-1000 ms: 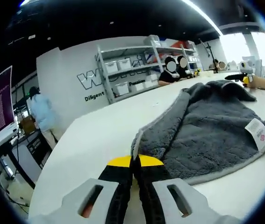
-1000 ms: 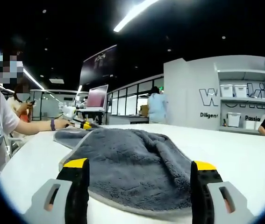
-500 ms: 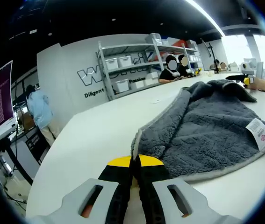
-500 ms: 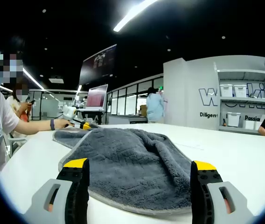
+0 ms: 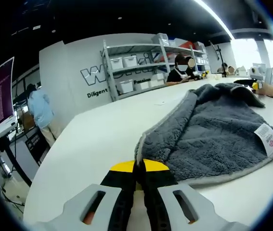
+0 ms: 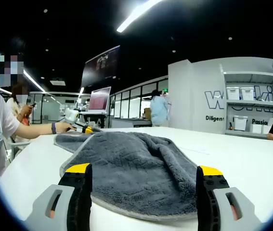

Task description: Fold the towel on the table until its edges align and the towel forms a compact rectangular stack.

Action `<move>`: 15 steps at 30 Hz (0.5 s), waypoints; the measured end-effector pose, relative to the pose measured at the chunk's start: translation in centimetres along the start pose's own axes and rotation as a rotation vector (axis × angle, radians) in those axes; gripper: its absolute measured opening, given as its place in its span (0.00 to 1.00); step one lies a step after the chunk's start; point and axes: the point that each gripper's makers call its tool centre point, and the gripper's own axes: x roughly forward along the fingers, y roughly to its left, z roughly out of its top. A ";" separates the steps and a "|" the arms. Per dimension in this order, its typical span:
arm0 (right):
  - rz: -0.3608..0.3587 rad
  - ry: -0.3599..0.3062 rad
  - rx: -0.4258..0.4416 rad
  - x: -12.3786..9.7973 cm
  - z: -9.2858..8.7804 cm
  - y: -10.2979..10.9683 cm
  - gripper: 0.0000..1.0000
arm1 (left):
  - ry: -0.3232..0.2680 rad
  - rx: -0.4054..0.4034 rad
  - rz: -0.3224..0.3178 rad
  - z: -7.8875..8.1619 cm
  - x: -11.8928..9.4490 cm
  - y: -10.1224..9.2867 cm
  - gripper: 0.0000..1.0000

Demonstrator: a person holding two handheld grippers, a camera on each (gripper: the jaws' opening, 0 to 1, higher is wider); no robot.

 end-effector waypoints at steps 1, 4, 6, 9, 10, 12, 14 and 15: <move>0.000 0.000 0.000 0.0 0.0 0.0 0.90 | -0.001 -0.001 -0.001 0.0 0.0 0.0 0.04; -0.002 0.001 0.000 0.0 0.0 -0.1 0.90 | -0.005 -0.009 -0.001 0.0 0.2 0.4 0.06; -0.002 0.002 0.000 0.0 0.0 -0.2 0.90 | -0.006 -0.008 0.004 0.0 0.2 0.5 0.08; -0.001 0.003 -0.002 0.0 0.0 -0.3 0.90 | -0.005 0.017 0.022 0.1 0.2 1.0 0.11; -0.001 0.003 -0.002 0.0 0.0 -0.3 0.90 | -0.005 0.023 0.024 0.2 0.2 1.0 0.12; -0.001 0.003 -0.002 0.0 0.0 -0.3 0.90 | -0.010 0.065 0.047 0.5 0.2 1.3 0.13; -0.002 0.002 -0.001 0.0 0.0 -0.3 0.90 | -0.010 0.095 0.057 0.7 0.1 1.5 0.14; -0.002 0.003 -0.001 0.0 0.0 -0.3 0.90 | -0.010 0.099 0.059 0.7 0.1 1.6 0.15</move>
